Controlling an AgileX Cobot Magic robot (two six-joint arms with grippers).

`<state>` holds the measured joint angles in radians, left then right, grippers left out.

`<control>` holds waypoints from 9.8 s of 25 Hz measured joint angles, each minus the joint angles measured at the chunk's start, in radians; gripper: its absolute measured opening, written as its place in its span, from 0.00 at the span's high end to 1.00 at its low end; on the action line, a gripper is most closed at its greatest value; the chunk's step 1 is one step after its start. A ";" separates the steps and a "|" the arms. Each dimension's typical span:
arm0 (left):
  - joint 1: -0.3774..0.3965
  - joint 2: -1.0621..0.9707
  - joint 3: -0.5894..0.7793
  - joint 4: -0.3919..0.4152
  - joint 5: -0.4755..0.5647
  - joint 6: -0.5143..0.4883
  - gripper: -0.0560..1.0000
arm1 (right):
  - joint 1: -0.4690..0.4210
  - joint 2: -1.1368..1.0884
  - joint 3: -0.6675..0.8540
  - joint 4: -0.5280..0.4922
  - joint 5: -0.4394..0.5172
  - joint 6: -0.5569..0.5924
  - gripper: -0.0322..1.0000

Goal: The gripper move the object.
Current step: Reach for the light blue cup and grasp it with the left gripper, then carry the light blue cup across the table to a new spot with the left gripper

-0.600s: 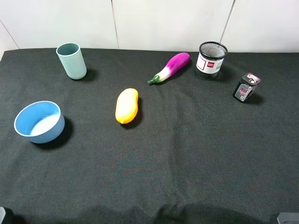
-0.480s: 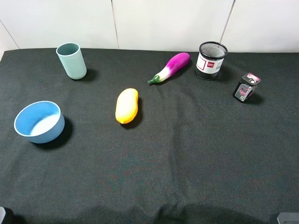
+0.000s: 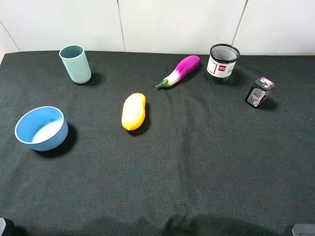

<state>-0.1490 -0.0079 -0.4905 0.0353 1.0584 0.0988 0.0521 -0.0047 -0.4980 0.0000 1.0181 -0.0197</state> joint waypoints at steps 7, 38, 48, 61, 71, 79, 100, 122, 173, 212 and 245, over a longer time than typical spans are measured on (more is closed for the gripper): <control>0.000 0.000 0.000 0.000 0.000 -0.001 0.01 | 0.000 0.000 0.000 0.000 0.000 -0.001 0.30; 0.000 0.758 -0.326 0.027 -0.038 -0.076 0.01 | 0.000 0.000 0.000 0.000 0.000 -0.001 0.30; 0.000 1.053 -0.523 0.027 -0.040 -0.069 0.01 | 0.000 0.000 0.000 0.000 0.000 -0.001 0.30; 0.000 1.366 -0.751 0.019 -0.045 -0.030 0.01 | 0.000 0.000 0.000 0.000 0.000 -0.001 0.30; 0.000 1.611 -0.965 -0.014 -0.025 0.037 0.01 | 0.000 0.000 0.000 0.000 0.000 -0.001 0.30; 0.000 1.794 -1.117 -0.035 -0.022 0.069 0.01 | 0.000 0.000 0.000 0.000 0.000 -0.001 0.30; -0.052 2.133 -1.323 -0.053 -0.051 0.125 0.01 | 0.000 0.000 0.000 0.000 0.000 -0.001 0.30; -0.062 2.305 -1.334 -0.055 -0.167 0.155 0.02 | 0.000 0.000 0.000 0.005 0.000 -0.001 0.30; -0.062 2.324 -1.462 -0.078 -0.064 0.152 0.81 | 0.000 0.000 0.000 0.000 0.000 -0.003 0.30; -0.298 2.213 -1.642 -0.035 0.121 0.025 0.81 | 0.000 0.000 0.000 0.005 0.000 -0.004 0.30; -0.635 2.157 -1.529 -0.082 0.121 -0.015 0.81 | 0.000 0.000 0.000 0.005 0.000 -0.004 0.30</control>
<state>-0.7839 2.1491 -2.0198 -0.0462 1.1796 0.0836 0.0521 -0.0047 -0.4980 0.0054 1.0181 -0.0232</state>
